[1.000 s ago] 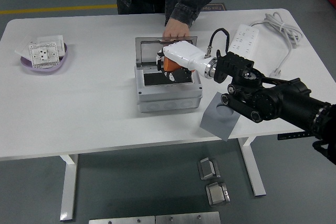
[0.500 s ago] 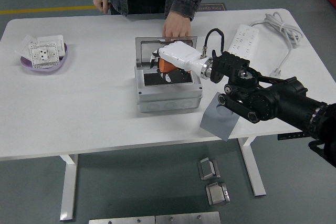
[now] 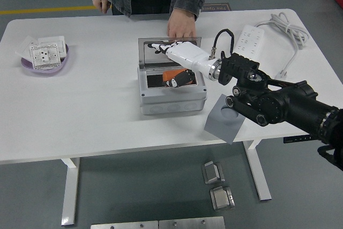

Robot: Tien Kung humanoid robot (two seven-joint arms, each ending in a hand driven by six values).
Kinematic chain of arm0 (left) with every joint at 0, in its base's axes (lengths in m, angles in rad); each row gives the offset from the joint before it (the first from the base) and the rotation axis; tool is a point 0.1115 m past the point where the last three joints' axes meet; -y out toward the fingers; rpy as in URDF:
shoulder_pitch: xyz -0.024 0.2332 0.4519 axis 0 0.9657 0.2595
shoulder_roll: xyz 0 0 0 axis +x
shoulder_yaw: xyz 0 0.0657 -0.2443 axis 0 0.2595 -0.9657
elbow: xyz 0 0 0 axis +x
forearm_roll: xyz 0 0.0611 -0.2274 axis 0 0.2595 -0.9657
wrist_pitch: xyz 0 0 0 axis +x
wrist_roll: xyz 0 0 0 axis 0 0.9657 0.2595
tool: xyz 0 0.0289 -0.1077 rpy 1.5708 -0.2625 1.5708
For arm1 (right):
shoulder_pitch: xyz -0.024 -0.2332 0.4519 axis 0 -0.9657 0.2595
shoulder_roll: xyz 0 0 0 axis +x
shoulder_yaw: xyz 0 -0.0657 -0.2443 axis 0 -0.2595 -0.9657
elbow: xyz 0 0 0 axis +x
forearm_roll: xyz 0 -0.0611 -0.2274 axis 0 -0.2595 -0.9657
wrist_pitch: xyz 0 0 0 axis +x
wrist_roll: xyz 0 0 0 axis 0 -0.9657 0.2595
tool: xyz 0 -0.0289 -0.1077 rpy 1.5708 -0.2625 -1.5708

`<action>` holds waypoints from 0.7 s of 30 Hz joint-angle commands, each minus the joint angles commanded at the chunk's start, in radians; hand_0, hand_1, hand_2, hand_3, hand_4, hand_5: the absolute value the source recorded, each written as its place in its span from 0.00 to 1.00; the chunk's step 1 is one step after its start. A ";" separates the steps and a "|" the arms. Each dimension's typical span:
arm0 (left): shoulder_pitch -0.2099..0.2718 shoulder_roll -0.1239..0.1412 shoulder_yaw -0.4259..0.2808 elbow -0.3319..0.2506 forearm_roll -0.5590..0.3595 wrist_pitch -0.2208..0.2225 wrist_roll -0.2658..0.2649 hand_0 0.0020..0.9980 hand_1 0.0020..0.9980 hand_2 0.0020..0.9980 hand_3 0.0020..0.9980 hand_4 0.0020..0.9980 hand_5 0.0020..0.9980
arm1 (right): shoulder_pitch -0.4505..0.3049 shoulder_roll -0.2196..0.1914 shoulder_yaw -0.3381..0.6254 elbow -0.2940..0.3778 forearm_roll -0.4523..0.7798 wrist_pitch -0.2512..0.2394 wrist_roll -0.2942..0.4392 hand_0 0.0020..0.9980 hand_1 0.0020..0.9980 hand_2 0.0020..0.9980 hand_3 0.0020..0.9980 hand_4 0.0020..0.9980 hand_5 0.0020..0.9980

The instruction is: Pick up the cylinder from the cube,place it in the box,flap close box

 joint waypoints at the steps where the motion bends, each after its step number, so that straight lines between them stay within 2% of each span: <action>1: 0.002 -0.001 -0.001 0.000 -0.001 0.000 0.000 0.66 0.65 0.54 0.58 0.56 0.21 | -0.009 -0.020 0.018 0.026 0.008 0.007 -0.009 0.93 0.83 0.85 1.00 0.86 0.28; 10: 0.018 -0.011 -0.025 0.001 0.015 0.001 0.007 0.66 0.65 0.54 0.58 0.55 0.21 | -0.055 -0.200 0.199 0.285 0.032 0.086 -0.088 0.94 0.83 0.86 1.00 0.87 0.29; 12: 0.019 -0.012 -0.029 0.000 0.019 0.001 0.009 0.66 0.65 0.54 0.58 0.55 0.21 | -0.047 -0.227 0.240 0.342 0.039 0.096 -0.094 0.94 0.83 0.86 1.00 0.87 0.29; 13: 0.019 -0.012 -0.032 0.000 0.023 0.001 0.010 0.66 0.64 0.54 0.58 0.55 0.21 | -0.033 -0.235 0.273 0.381 0.042 0.102 -0.097 0.94 0.83 0.86 1.00 0.88 0.33; 16: 0.017 -0.011 -0.031 -0.001 0.022 0.001 0.010 0.66 0.64 0.54 0.58 0.55 0.21 | -0.007 -0.225 0.293 0.393 0.050 0.108 -0.095 0.94 0.83 0.86 1.00 0.88 0.33; 18: 0.015 -0.010 -0.030 -0.002 0.022 0.001 0.011 0.66 0.64 0.54 0.58 0.55 0.21 | 0.016 -0.207 0.291 0.366 0.060 0.111 -0.092 0.94 0.83 0.86 1.00 0.88 0.33; 19: 0.013 -0.009 -0.029 -0.002 0.022 0.001 0.011 0.66 0.64 0.53 0.58 0.53 0.20 | 0.028 -0.194 0.283 0.349 0.069 0.113 -0.089 0.92 0.81 0.85 1.00 0.88 0.38; 21: 0.010 -0.006 -0.029 -0.003 0.022 0.001 0.011 0.66 0.64 0.53 0.58 0.53 0.20 | 0.057 -0.153 0.254 0.294 0.104 0.117 -0.078 0.92 0.81 0.85 1.00 0.88 0.38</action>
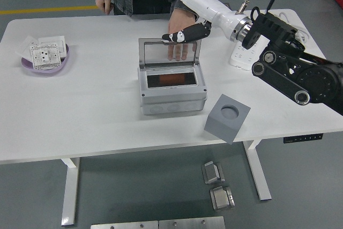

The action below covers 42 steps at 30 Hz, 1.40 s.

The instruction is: Pick up the cylinder from the cube,place it in the box,flap close box

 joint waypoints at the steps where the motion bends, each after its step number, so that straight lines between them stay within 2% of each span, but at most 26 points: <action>1: -0.001 0.001 -0.001 0.000 0.002 0.000 0.001 0.66 0.64 0.53 0.58 0.53 0.20 | 0.011 0.016 -0.015 -0.025 0.016 0.000 0.005 0.92 0.81 0.85 1.00 0.88 0.38; 8: -0.013 0.008 -0.018 -0.002 0.027 -0.002 0.009 0.66 0.64 0.54 0.58 0.52 0.20 | 0.075 0.131 -0.152 -0.224 0.151 0.002 0.043 0.92 0.81 0.84 1.00 0.89 0.40; 10: -0.016 0.009 -0.018 -0.002 0.028 -0.003 0.009 0.66 0.64 0.54 0.58 0.52 0.20 | 0.082 0.152 -0.192 -0.275 0.190 0.001 0.051 0.93 0.81 0.84 1.00 0.89 0.40; 15: -0.024 0.010 -0.018 -0.002 0.030 -0.003 0.008 0.66 0.64 0.54 0.58 0.52 0.20 | 0.074 0.181 -0.290 -0.392 0.268 -0.005 0.067 0.93 0.81 0.84 1.00 0.89 0.40; 18: -0.023 0.009 -0.019 -0.002 0.032 -0.004 0.009 0.66 0.64 0.53 0.57 0.52 0.20 | 0.059 0.183 -0.320 -0.415 0.281 -0.008 0.072 0.92 0.81 0.83 1.00 0.89 0.42; 23: -0.022 0.007 -0.017 -0.002 0.029 -0.005 0.008 0.66 0.64 0.54 0.57 0.52 0.20 | 0.035 0.170 -0.338 -0.382 0.270 -0.011 0.075 0.92 0.81 0.83 1.00 0.89 0.44; 26: -0.022 0.007 -0.011 -0.002 0.021 -0.004 0.005 0.66 0.64 0.54 0.57 0.52 0.20 | 0.021 0.148 -0.329 -0.334 0.241 -0.015 0.073 0.92 0.81 0.83 1.00 0.89 0.44; 39: -0.010 0.003 0.011 0.001 -0.014 -0.001 -0.006 0.66 0.64 0.54 0.58 0.52 0.20 | -0.067 -0.021 -0.289 -0.030 0.113 -0.026 0.050 0.93 0.80 0.82 1.00 0.89 0.47; 42: -0.009 0.002 0.025 0.001 -0.029 -0.001 -0.011 0.66 0.64 0.54 0.58 0.52 0.20 | -0.086 -0.042 -0.289 0.021 0.108 -0.025 0.047 0.92 0.79 0.82 1.00 0.89 0.48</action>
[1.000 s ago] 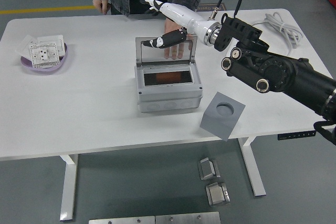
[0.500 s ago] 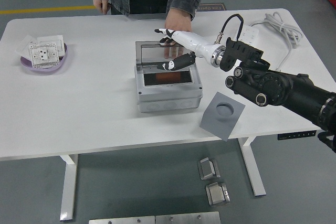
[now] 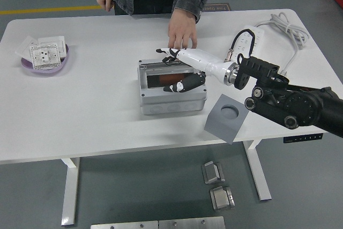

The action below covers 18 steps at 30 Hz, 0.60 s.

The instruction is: Pick up the cylinder from the cube,place it in the box,flap close box

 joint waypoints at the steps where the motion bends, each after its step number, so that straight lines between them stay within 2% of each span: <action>1: 0.001 -0.001 0.002 0.000 -0.002 0.000 -0.001 0.66 0.64 0.54 0.58 0.52 0.20 | -0.006 -0.006 0.002 0.014 -0.004 0.000 -0.002 0.92 0.79 0.82 1.00 0.89 0.48; 4: 0.003 -0.003 0.001 0.001 -0.002 0.000 -0.001 0.66 0.64 0.54 0.58 0.52 0.20 | -0.025 -0.023 0.018 0.044 -0.022 0.004 -0.010 0.91 0.78 0.81 1.00 0.89 0.48; 10: 0.008 -0.006 -0.011 0.003 0.014 -0.001 0.002 0.66 0.64 0.54 0.58 0.52 0.20 | -0.062 -0.049 0.094 0.058 -0.056 0.010 -0.024 0.91 0.77 0.81 1.00 0.89 0.50; 14: 0.015 -0.007 -0.030 0.004 0.035 -0.001 0.006 0.66 0.64 0.54 0.58 0.52 0.20 | -0.127 -0.097 0.188 0.082 -0.098 0.022 -0.038 0.91 0.77 0.81 1.00 0.89 0.50; 18: 0.030 -0.011 -0.064 0.007 0.071 -0.001 0.015 0.66 0.64 0.54 0.57 0.52 0.20 | -0.226 -0.179 0.330 0.162 -0.148 0.038 -0.058 0.90 0.77 0.81 1.00 0.89 0.51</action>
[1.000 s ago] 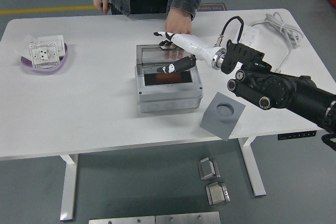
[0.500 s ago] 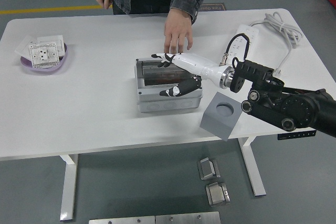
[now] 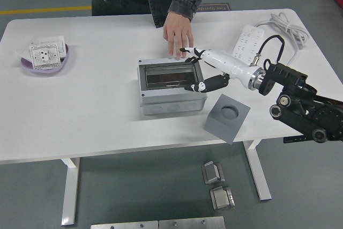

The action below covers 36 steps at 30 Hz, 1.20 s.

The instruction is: Pick up the cylinder from the cube,place it in the box,flap close box

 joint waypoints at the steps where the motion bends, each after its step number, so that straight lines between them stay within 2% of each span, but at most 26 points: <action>1: 0.004 -0.001 -0.005 0.000 0.005 0.000 0.001 0.66 0.64 0.54 0.57 0.52 0.20 | -0.028 -0.020 0.041 0.022 -0.006 0.000 -0.002 0.90 0.77 0.81 1.00 0.89 0.51; 5: 0.015 -0.007 -0.025 0.002 0.024 0.000 0.007 0.66 0.64 0.54 0.57 0.52 0.20 | -0.148 -0.062 0.190 0.105 0.045 0.014 0.010 0.90 0.74 0.80 1.00 0.89 0.51; 8: 0.021 -0.011 -0.030 0.002 0.027 0.000 0.008 0.66 0.64 0.54 0.57 0.52 0.20 | -0.250 -0.046 0.301 0.157 0.134 0.061 0.030 0.90 0.74 0.80 1.00 0.89 0.51; 9: 0.022 -0.012 -0.030 0.002 0.027 0.000 0.008 0.66 0.64 0.54 0.57 0.52 0.20 | -0.287 -0.033 0.343 0.158 0.174 0.083 0.036 0.90 0.74 0.80 1.00 0.89 0.51; 10: 0.023 -0.013 -0.029 0.002 0.027 0.000 0.008 0.66 0.64 0.54 0.57 0.52 0.20 | -0.318 -0.022 0.379 0.153 0.210 0.104 0.042 0.87 0.74 0.79 0.96 0.88 0.57; 13: 0.023 -0.016 -0.018 0.002 0.019 -0.001 0.004 0.66 0.64 0.54 0.57 0.52 0.20 | -0.411 0.011 0.498 0.109 0.330 0.186 0.078 0.87 0.74 0.79 0.96 0.88 0.57; 15: 0.023 -0.017 -0.010 0.002 0.011 0.000 0.001 0.66 0.64 0.54 0.57 0.52 0.20 | -0.461 0.023 0.567 0.083 0.408 0.239 0.091 0.87 0.74 0.79 0.96 0.88 0.57; 16: 0.023 -0.017 -0.006 0.002 0.008 0.000 -0.001 0.66 0.64 0.53 0.57 0.52 0.21 | -0.485 0.029 0.601 0.069 0.448 0.266 0.097 0.85 0.73 0.77 0.88 0.88 0.57; 19: 0.024 -0.017 -0.002 0.003 0.002 0.000 -0.003 0.66 0.64 0.53 0.57 0.52 0.21 | -0.543 0.036 0.689 0.047 0.562 0.336 0.108 0.85 0.73 0.77 0.88 0.88 0.57; 23: 0.025 -0.019 -0.001 0.003 -0.003 0.001 -0.003 0.66 0.64 0.54 0.58 0.53 0.21 | -0.574 0.036 0.785 0.034 0.716 0.408 0.108 0.82 0.75 0.79 0.86 0.89 0.61; 25: 0.025 -0.020 0.002 0.003 -0.007 0.000 -0.004 0.66 0.64 0.54 0.58 0.53 0.21 | -0.578 0.039 0.811 0.026 0.794 0.426 0.108 0.82 0.75 0.79 0.86 0.89 0.61; 27: 0.025 -0.021 0.007 0.002 -0.014 0.001 -0.006 0.66 0.64 0.54 0.58 0.53 0.21 | -0.581 0.044 0.818 0.018 0.872 0.434 0.112 0.82 0.75 0.79 0.86 0.89 0.61; 28: 0.025 -0.022 0.010 0.002 -0.018 0.001 -0.007 0.66 0.64 0.54 0.58 0.53 0.21 | -0.582 0.049 0.816 0.012 0.920 0.437 0.115 0.89 0.84 0.90 0.91 0.91 0.71; 36: 0.026 -0.026 0.014 0.002 -0.028 0.003 -0.008 0.66 0.64 0.54 0.58 0.53 0.21 | -0.586 0.060 0.800 -0.007 1.215 0.453 0.130 0.88 0.84 0.89 0.91 0.88 0.72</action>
